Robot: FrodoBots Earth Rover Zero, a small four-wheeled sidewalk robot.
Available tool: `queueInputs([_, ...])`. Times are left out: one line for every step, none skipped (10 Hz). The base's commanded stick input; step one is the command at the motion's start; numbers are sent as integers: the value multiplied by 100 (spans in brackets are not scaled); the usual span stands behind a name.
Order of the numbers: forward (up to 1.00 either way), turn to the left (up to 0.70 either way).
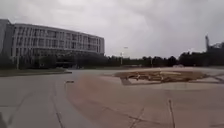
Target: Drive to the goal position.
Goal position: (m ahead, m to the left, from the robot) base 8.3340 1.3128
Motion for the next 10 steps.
queueInputs([91, 0])
queueInputs([91, 0])
queueInputs([91, 0])
queueInputs([91, 0])
queueInputs([91, 0])
queueInputs([91, 0])
queueInputs([48, 0])
queueInputs([56, 0])
queueInputs([66, 0])
queueInputs([48, 0])
